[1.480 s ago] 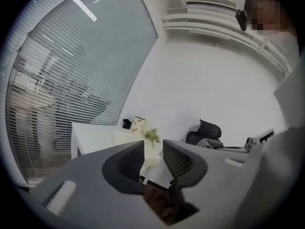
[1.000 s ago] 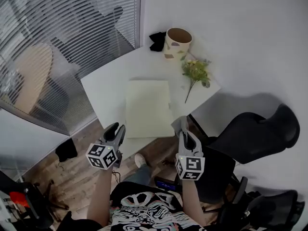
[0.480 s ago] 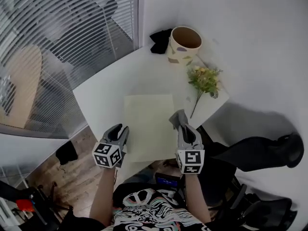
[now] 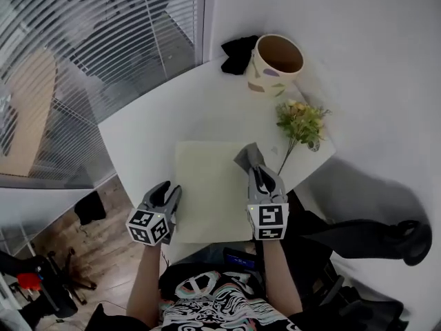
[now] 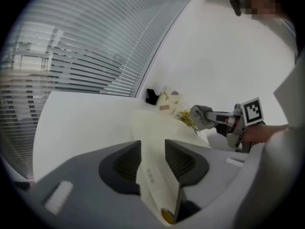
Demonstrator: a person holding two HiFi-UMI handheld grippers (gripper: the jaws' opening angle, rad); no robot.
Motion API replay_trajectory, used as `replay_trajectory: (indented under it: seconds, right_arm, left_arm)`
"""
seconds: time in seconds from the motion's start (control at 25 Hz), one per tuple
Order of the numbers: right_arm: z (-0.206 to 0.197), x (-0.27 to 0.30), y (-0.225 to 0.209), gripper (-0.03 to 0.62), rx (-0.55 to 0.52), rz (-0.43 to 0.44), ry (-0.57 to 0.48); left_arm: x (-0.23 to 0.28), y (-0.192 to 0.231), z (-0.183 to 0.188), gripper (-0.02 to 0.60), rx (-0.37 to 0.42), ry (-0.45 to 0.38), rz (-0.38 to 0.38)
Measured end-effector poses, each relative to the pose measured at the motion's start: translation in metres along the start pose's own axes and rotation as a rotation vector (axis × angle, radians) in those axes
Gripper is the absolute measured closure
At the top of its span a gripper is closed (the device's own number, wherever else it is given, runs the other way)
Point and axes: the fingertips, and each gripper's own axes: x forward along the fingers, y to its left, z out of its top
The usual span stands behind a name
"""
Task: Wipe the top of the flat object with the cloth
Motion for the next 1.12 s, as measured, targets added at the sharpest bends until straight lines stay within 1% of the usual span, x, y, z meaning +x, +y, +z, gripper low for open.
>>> replay_trajectory:
  seconds: [0.16, 0.36, 0.48, 0.6, 0.76, 0.84, 0.92, 1.0, 1.12]
  right_arm:
    - [-0.002, 0.031, 0.000, 0.577, -0.068, 0.054, 0.017]
    - [-0.009, 0.059, 0.001, 0.577, -0.140, 0.104, 0.040]
    - [-0.018, 0.074, 0.004, 0.577, -0.152, 0.147, 0.069]
    - [-0.028, 0.082, 0.009, 0.577, -0.163, 0.171, 0.099]
    - [-0.044, 0.088, 0.020, 0.578, -0.209, 0.206, 0.137]
    - [-0.041, 0.090, 0.020, 0.579, -0.171, 0.235, 0.139]
    - [-0.040, 0.092, 0.017, 0.579, -0.091, 0.271, 0.153]
    - [-0.042, 0.093, 0.014, 0.579, -0.034, 0.292, 0.167]
    - [-0.043, 0.092, 0.013, 0.579, -0.026, 0.287, 0.170]
  left_arm:
    - [0.013, -0.006, 0.002, 0.407, -0.036, -0.010, -0.036]
    - [0.020, 0.001, 0.006, 0.396, -0.088, -0.002, -0.044]
    - [0.026, 0.002, 0.007, 0.396, -0.116, 0.002, -0.031]
    - [0.028, 0.003, 0.007, 0.396, -0.109, 0.012, -0.028]
    - [0.027, 0.003, 0.007, 0.396, -0.108, 0.011, -0.033]
    - [0.025, 0.004, 0.007, 0.396, -0.102, 0.008, -0.037]
    - [0.026, 0.005, 0.008, 0.396, -0.100, 0.007, -0.039]
    - [0.027, 0.004, 0.007, 0.396, -0.104, 0.008, -0.039]
    - [0.028, 0.005, 0.006, 0.394, -0.122, 0.007, -0.040]
